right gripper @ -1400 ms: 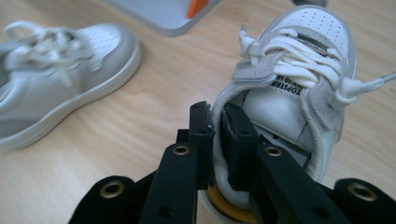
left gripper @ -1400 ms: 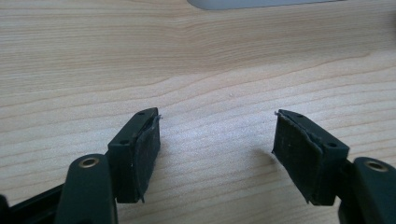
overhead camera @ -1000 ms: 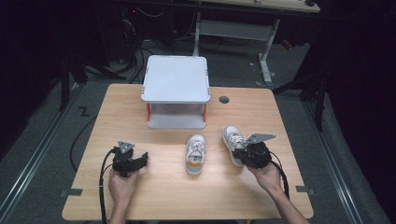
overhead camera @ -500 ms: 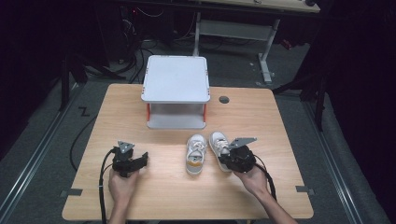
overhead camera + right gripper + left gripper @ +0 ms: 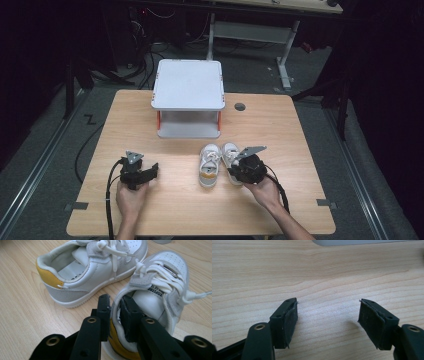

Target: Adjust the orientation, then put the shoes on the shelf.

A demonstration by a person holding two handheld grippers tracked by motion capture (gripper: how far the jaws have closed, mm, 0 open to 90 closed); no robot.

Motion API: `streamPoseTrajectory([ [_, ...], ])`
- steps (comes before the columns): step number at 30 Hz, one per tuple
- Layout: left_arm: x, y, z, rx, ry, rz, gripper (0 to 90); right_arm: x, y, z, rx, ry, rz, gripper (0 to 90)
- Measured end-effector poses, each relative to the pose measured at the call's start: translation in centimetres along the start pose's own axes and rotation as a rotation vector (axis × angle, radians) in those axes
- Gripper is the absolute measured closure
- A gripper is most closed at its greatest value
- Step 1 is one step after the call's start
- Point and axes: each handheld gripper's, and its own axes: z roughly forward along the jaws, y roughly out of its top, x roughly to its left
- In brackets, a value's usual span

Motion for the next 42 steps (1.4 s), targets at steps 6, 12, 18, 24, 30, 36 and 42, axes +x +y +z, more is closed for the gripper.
streamPoseTrajectory([
  [6, 0.0, 0.0, 0.0, -0.004, -0.003, -0.009, 32.0, 0.4, 0.3, 0.5, 0.009, 0.031, -0.004, 70.5],
  [12, 0.0, 0.0, -0.1, -0.002, -0.003, -0.012, 32.0, 1.1, 0.7, 1.1, 0.009, 0.032, -0.033, 61.0],
  [18, 0.0, 0.0, -0.1, -0.002, -0.002, -0.012, 32.1, 1.0, 0.5, 1.2, -0.016, 0.035, -0.013, 52.8],
  [24, 0.0, 0.0, -0.1, -0.002, -0.003, -0.014, 32.0, 0.3, -0.3, -0.4, -0.097, 0.052, -0.005, 52.0],
  [30, 0.0, 0.0, 0.0, -0.003, 0.0, -0.01, 32.1, -1.2, -1.9, -2.0, -0.203, 0.078, 0.072, 54.3],
  [36, -0.1, 0.0, 0.0, -0.002, 0.003, -0.01, 32.1, -3.5, -3.7, -3.4, -0.278, 0.074, 0.129, 58.0],
  [42, -0.1, 0.0, 0.0, -0.002, 0.005, -0.009, 32.7, -6.5, -5.6, -3.6, -0.277, -0.048, 0.225, 55.8],
])
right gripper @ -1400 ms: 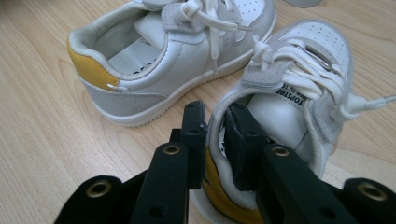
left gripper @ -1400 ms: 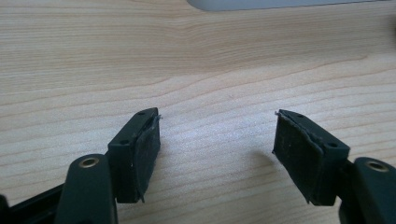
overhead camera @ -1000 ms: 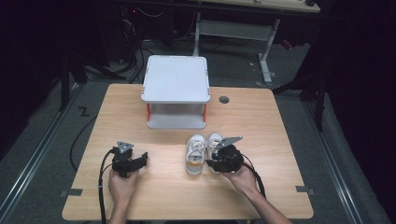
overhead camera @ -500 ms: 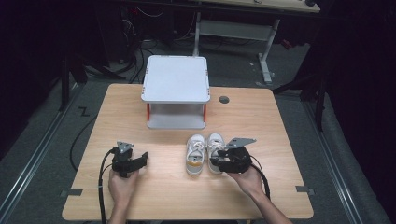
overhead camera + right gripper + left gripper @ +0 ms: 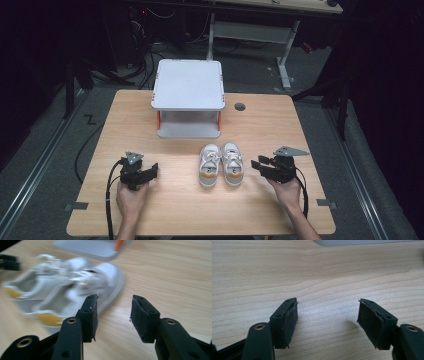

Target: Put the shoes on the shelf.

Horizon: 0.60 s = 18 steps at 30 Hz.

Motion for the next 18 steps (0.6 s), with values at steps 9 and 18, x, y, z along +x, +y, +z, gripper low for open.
streamPoseTrajectory([
  [9, 0.0, 0.0, 0.0, -0.001, 0.001, -0.004, 33.8, -4.6, -2.6, 0.4, 0.039, -0.202, 0.092, 48.1],
  [18, 0.3, -0.1, -0.1, -0.014, -0.019, -0.048, 33.4, -5.9, -4.0, 0.8, 0.068, -0.305, 0.076, 45.5],
])
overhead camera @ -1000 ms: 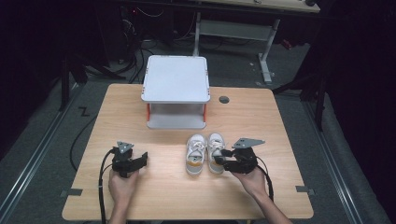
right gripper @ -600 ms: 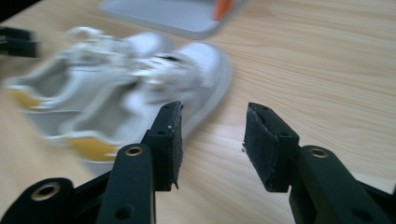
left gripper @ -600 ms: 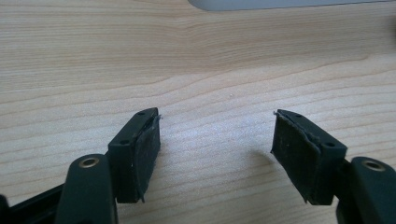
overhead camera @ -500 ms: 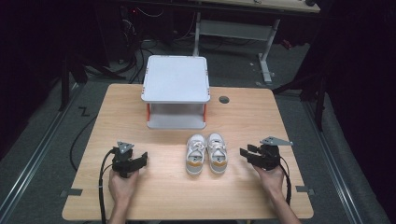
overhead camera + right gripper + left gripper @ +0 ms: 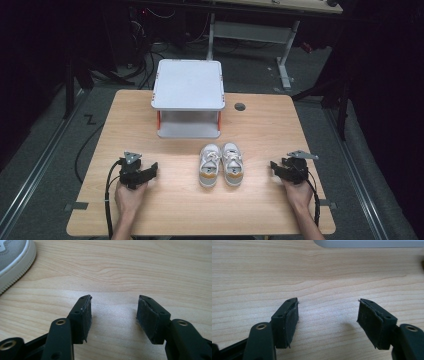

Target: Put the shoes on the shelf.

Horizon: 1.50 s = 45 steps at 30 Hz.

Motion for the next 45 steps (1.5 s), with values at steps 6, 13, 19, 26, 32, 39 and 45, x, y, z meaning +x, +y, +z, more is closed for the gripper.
streamPoseTrajectory([
  [6, -0.3, -0.1, -0.5, 0.005, -0.012, -0.019, 33.5, 0.6, 0.0, 0.1, 0.009, -0.032, -0.039, 42.5],
  [13, -4.1, 0.4, -2.9, -0.079, -0.158, -0.015, 36.0, 0.6, 0.1, 0.2, 0.011, -0.02, -0.047, 39.3],
  [19, -10.8, 2.0, -4.8, -0.092, -0.32, 0.114, 37.8, 0.6, 0.1, 0.2, 0.012, -0.019, -0.047, 38.8],
  [26, -15.9, 3.5, -3.5, -0.015, -0.362, 0.175, 38.4, 0.6, 0.1, 0.2, 0.012, -0.018, -0.048, 38.6],
  [32, -18.2, 3.8, -2.0, 0.061, -0.351, 0.221, 39.6, 0.6, 0.1, 0.2, 0.012, -0.017, -0.049, 38.3],
  [39, -19.1, 4.1, 0.1, 0.141, -0.332, 0.192, 38.6, 0.6, 0.1, 0.2, 0.012, -0.015, -0.048, 38.0],
  [45, -19.4, 4.4, 0.7, 0.158, -0.337, 0.139, 36.8, 0.6, 0.1, 0.2, 0.013, -0.015, -0.049, 37.8],
])
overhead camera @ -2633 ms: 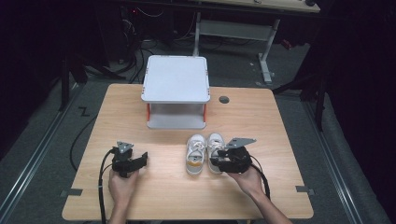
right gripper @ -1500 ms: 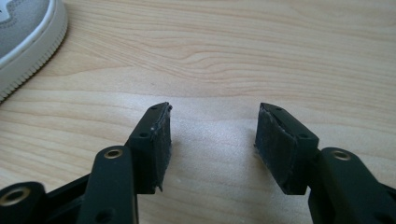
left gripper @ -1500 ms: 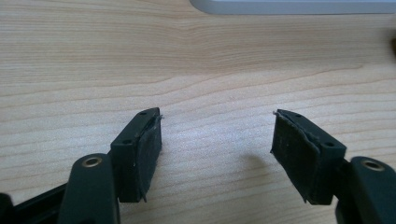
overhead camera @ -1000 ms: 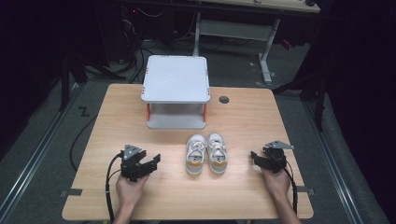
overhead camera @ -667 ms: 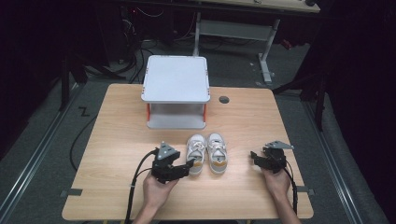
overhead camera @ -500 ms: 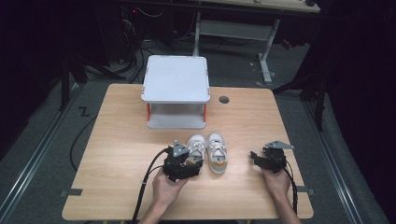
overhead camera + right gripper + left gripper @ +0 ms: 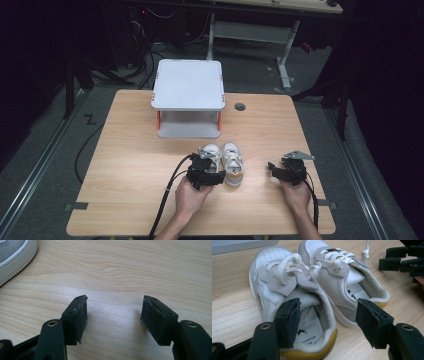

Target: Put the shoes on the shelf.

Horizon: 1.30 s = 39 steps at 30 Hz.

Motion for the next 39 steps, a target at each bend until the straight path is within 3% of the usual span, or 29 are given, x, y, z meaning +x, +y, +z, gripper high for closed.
streamPoseTrajectory([
  [5, -0.1, 0.6, 0.2, -0.008, -0.004, -0.04, 36.4, 0.0, 0.0, 0.0, 0.0, 0.0, -0.001, 37.7],
  [11, -0.9, 1.3, 0.9, 0.026, 0.038, 0.004, 36.0, 0.0, 0.0, 0.0, 0.0, -0.002, -0.001, 37.6],
  [18, -1.4, 2.3, 1.9, 0.047, 0.041, -0.017, 36.1, 0.1, 0.0, 0.0, 0.0, -0.002, -0.001, 37.5],
  [29, -2.0, 2.5, 3.5, 0.077, 0.103, 0.059, 44.4, 0.1, 0.0, 0.0, 0.001, -0.003, -0.001, 37.4],
  [34, -1.6, 2.5, 4.0, 0.084, 0.06, 0.06, 49.7, 0.1, 0.0, 0.0, 0.002, 0.0, -0.002, 37.0],
  [39, -1.5, 2.6, 4.0, 0.095, 0.06, 0.08, 58.6, 0.1, 0.0, 0.0, 0.002, 0.001, -0.002, 36.8],
])
